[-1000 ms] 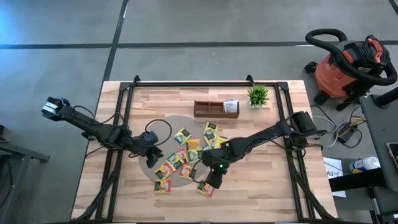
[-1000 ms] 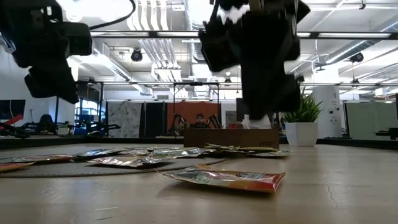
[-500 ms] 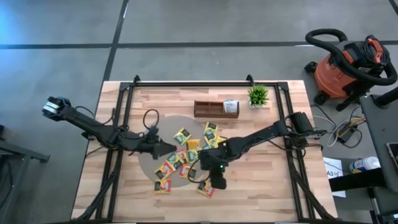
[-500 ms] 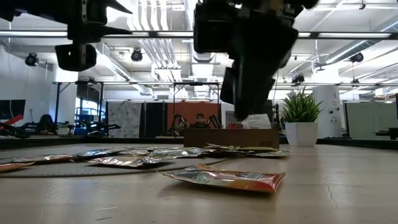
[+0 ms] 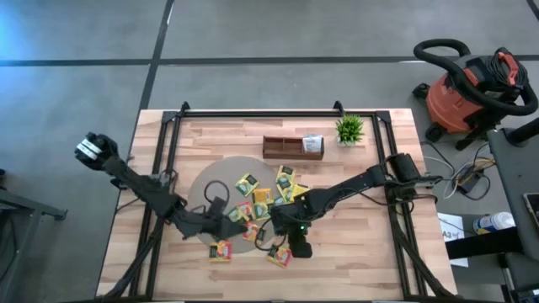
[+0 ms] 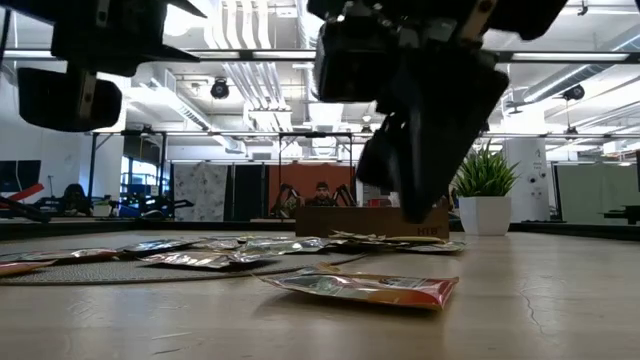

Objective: Pick & Place Tea
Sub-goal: Put the red tea sachet into the middle compartment of the wooden organizer

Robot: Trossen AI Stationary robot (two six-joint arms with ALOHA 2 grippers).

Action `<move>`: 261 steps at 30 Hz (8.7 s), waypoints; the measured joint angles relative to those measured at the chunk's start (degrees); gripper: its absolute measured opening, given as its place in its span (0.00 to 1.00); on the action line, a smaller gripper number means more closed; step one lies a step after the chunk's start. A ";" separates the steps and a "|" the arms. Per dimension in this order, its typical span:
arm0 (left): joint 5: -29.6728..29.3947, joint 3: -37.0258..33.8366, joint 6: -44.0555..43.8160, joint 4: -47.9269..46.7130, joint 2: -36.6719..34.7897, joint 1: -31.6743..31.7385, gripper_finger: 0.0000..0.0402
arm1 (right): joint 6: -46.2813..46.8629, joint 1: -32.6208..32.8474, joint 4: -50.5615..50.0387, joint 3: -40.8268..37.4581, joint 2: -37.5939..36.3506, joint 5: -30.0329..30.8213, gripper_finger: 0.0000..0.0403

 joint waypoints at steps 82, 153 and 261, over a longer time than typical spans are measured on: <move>5.76 20.51 4.27 -4.73 36.09 -1.56 0.30 | 7.83 -1.46 11.06 2.42 5.55 19.66 0.45; 2.28 19.96 24.48 -9.00 36.46 -0.22 0.30 | 1.72 -3.88 20.46 3.17 8.79 7.94 0.30; -31.90 19.83 44.54 -41.27 -14.81 11.39 0.30 | -41.95 -40.89 -8.41 2.05 -8.30 31.85 0.02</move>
